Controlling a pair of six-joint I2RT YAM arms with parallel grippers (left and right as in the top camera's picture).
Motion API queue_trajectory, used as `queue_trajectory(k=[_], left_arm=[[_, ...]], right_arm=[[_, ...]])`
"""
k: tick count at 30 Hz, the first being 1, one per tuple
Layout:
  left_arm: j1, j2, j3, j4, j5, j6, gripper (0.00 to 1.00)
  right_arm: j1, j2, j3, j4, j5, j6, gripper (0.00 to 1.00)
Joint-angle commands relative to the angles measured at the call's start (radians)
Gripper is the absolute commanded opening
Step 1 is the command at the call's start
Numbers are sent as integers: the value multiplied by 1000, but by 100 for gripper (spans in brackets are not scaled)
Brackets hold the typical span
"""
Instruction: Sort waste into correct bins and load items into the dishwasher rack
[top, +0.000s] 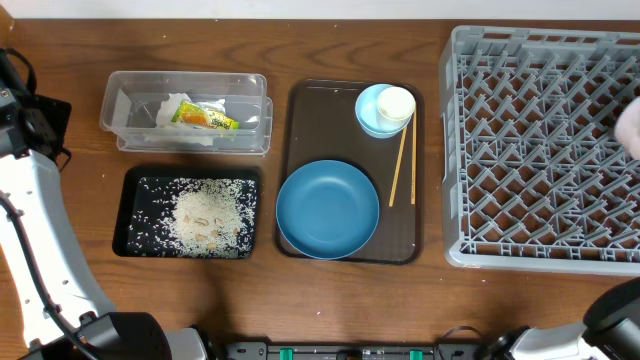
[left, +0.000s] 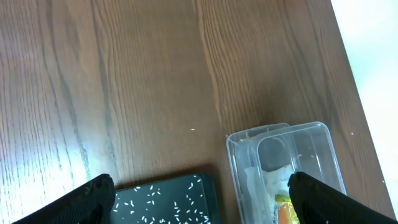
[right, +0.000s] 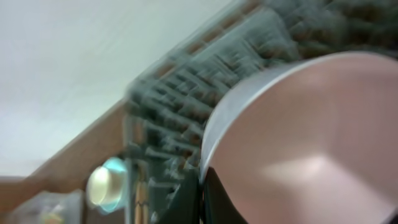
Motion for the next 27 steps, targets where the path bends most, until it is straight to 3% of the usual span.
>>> queue_trajectory(k=[1, 5, 13, 17, 20, 27], left_arm=[[3, 2, 3, -3, -5, 6, 92], [3, 2, 3, -3, -5, 6, 92], [3, 2, 3, -3, -5, 6, 92], [3, 2, 3, -3, -5, 6, 92], [3, 2, 3, -3, -5, 6, 92], [3, 2, 3, -3, -5, 6, 92]], right_arm=[[-68, 40, -123, 132, -429, -32, 1], [-116, 98, -222, 293, -468, 82, 1], [-217, 150, -235, 286, -441, 203, 1], [-249, 148, -235, 213, -436, 217, 2], [-266, 137, -235, 134, -389, 226, 9], [-272, -19, -235, -35, -50, 227, 22]])
